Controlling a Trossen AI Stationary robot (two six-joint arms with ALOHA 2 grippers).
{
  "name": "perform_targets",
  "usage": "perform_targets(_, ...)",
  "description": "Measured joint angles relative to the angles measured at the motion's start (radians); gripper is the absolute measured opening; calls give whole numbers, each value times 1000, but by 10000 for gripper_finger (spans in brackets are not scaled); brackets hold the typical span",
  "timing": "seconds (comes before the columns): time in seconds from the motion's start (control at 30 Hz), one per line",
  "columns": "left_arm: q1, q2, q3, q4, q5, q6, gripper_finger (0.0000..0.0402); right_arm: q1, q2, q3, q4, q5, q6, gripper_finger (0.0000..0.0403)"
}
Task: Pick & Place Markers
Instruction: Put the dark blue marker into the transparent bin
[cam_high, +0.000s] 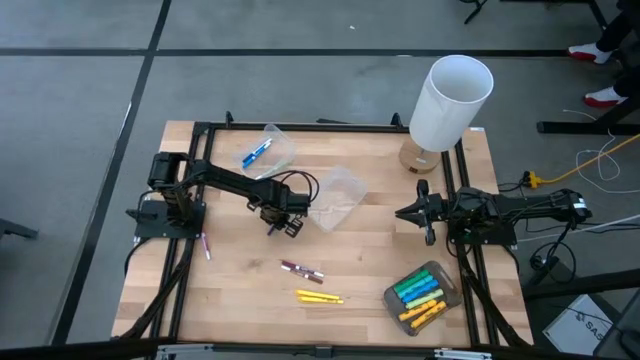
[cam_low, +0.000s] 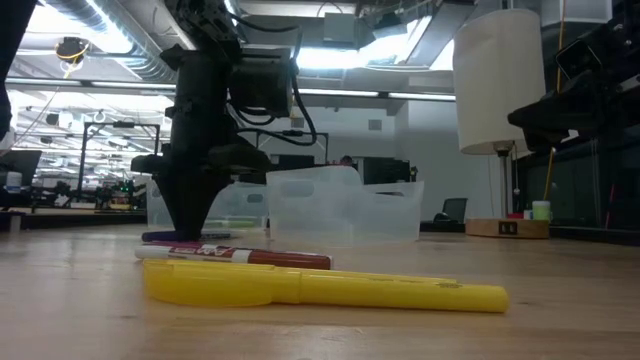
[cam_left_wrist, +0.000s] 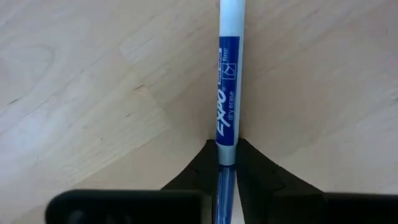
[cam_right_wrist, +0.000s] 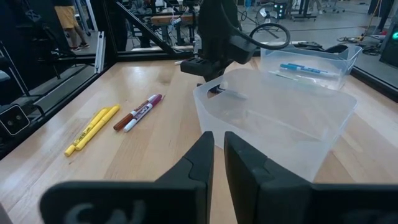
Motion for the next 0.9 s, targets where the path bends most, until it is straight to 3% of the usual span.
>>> perform_targets(0.43, -1, -23, 24, -56, 24, 37, 29, 0, 0, 0, 0, 0, 0, 40)
perform_targets(0.9, 4, -201, 36, -149, -46, 23, 29, 0, 0, 0, 0, 0, 1, 40)
